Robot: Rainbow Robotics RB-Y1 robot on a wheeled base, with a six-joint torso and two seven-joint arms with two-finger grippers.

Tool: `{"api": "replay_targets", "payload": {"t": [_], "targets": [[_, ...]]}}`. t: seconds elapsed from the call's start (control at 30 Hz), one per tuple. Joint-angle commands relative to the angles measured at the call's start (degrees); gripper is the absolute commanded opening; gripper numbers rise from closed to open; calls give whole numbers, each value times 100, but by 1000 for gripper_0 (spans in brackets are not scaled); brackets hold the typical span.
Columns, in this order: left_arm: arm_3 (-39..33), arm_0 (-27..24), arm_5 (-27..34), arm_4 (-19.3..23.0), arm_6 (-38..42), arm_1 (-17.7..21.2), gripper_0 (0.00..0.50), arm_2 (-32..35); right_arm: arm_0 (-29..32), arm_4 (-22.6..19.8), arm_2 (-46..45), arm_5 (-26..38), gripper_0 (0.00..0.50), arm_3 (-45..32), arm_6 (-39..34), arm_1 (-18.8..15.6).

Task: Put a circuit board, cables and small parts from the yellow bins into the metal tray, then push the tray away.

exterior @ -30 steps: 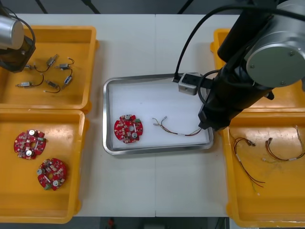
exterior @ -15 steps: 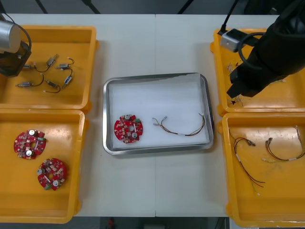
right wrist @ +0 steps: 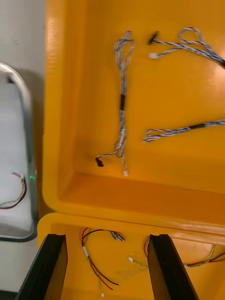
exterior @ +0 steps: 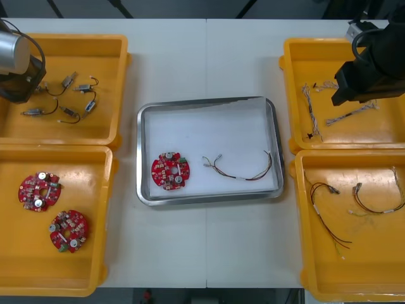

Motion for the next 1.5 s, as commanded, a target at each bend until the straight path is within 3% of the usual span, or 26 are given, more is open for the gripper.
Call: {"api": "replay_targets", "payload": {"t": [0.03,0.27,0.3,0.37,0.4,0.43,0.47,0.53,0.6,0.9,1.17,1.5], "targets": [[9,127,-59,55,-339,-42,500,-99,-155,384,-215,-90,500,223,-612,-208],[9,162,-85,160,-419,-42,500,-284,-270,683,-224,-319,500,803,-1430,-199],[9,162,-94,160,-427,-42,480,-302,-287,683,-224,-354,500,891,-1518,-190],[9,162,-94,169,-454,-42,273,-310,-393,701,-224,-371,500,1128,-1702,-155],[9,162,-94,169,-462,-42,212,-310,-410,710,-224,-371,500,1181,-1746,-138],[9,162,-94,178,-471,-42,117,-310,-454,754,-224,-363,500,1304,-1843,-102],[9,188,-94,195,-489,-42,72,-319,-498,815,-224,-363,500,1409,-1957,-50],[9,197,-94,204,-533,-42,65,-372,-577,973,-224,-380,500,1585,-2159,47],[9,197,-103,239,-542,-42,7,-477,-621,1096,-224,-433,500,1752,-2335,135],[-35,197,-112,275,-665,-42,0,-512,-841,1518,-224,-855,500,2701,-3047,495],[-413,179,-68,187,-638,195,0,-495,-1078,1870,-286,-1233,500,3510,-3346,803],[-1450,100,908,266,-717,775,0,-319,-1105,1923,-725,-1611,500,3967,-4154,1031]]}}
